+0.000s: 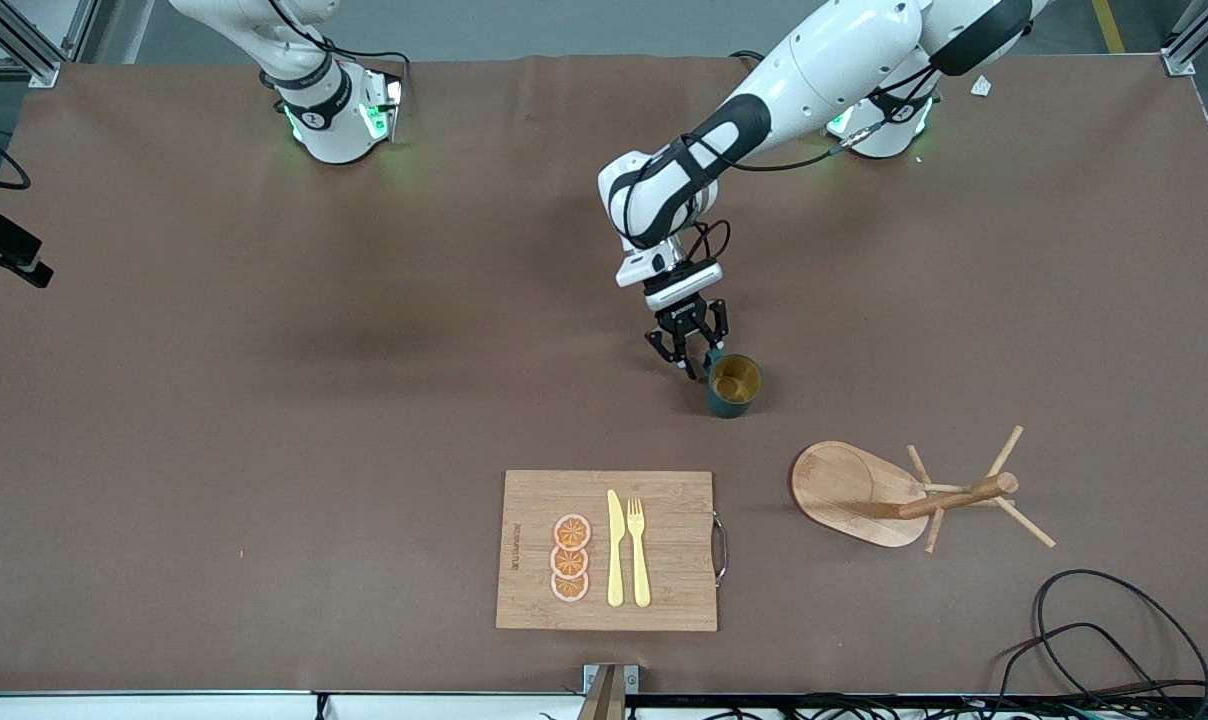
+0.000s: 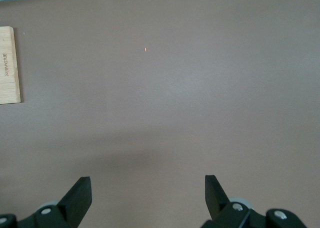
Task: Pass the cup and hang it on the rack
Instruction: 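Lower the left gripper and grasp the mug handle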
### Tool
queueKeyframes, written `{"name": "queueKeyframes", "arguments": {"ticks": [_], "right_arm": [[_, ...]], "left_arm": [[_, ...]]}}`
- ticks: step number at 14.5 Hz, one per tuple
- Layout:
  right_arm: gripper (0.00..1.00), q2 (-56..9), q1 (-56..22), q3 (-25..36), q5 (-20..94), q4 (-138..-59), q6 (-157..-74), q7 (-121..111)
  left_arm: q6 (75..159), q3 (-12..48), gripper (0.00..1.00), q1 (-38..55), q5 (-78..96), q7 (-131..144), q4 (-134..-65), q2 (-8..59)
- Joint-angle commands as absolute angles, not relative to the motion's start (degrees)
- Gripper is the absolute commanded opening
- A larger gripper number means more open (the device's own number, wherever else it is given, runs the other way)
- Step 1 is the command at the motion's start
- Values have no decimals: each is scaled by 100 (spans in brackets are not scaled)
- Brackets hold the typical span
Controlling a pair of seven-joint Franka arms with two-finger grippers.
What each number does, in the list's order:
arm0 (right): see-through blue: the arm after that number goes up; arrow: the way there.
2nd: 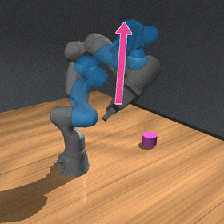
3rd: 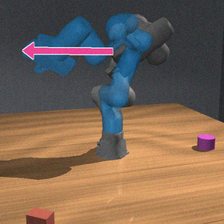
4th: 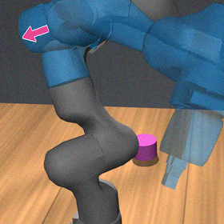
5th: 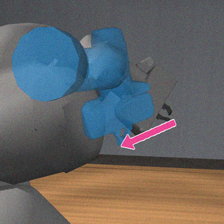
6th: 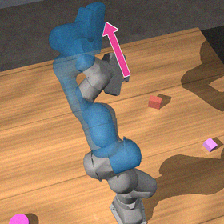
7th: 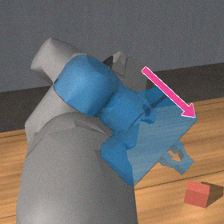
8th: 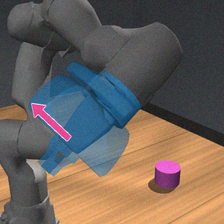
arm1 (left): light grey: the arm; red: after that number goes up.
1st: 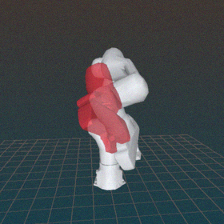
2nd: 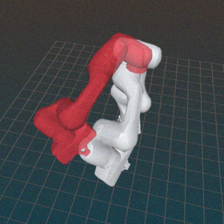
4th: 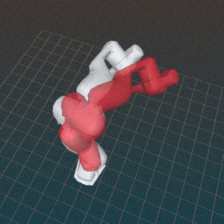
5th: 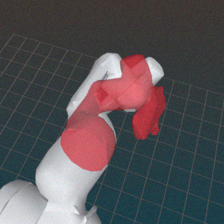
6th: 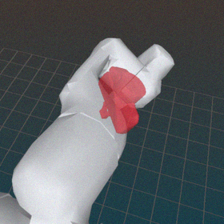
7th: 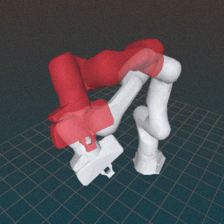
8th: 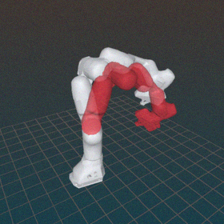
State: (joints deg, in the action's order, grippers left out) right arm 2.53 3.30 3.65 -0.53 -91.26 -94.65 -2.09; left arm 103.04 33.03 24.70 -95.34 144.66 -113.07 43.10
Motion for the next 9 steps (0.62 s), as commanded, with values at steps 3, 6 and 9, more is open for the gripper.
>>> {"name": "queueKeyframes", "arguments": {"ticks": [3,6,9], "right_arm": [[100,308,413,308,-79,-9123,-9404,-290],[100,308,413,308,-79,-9123,-9404,-281],[100,308,413,308,-79,-9123,-9404,-281]], "left_arm": [[10204,3296,37,2505,-9554,14440,-11224,4342],[10230,3296,23,2514,-9554,14327,-11224,4368],[10248,3305,1,2514,-9545,14177,-11180,4377]]}}
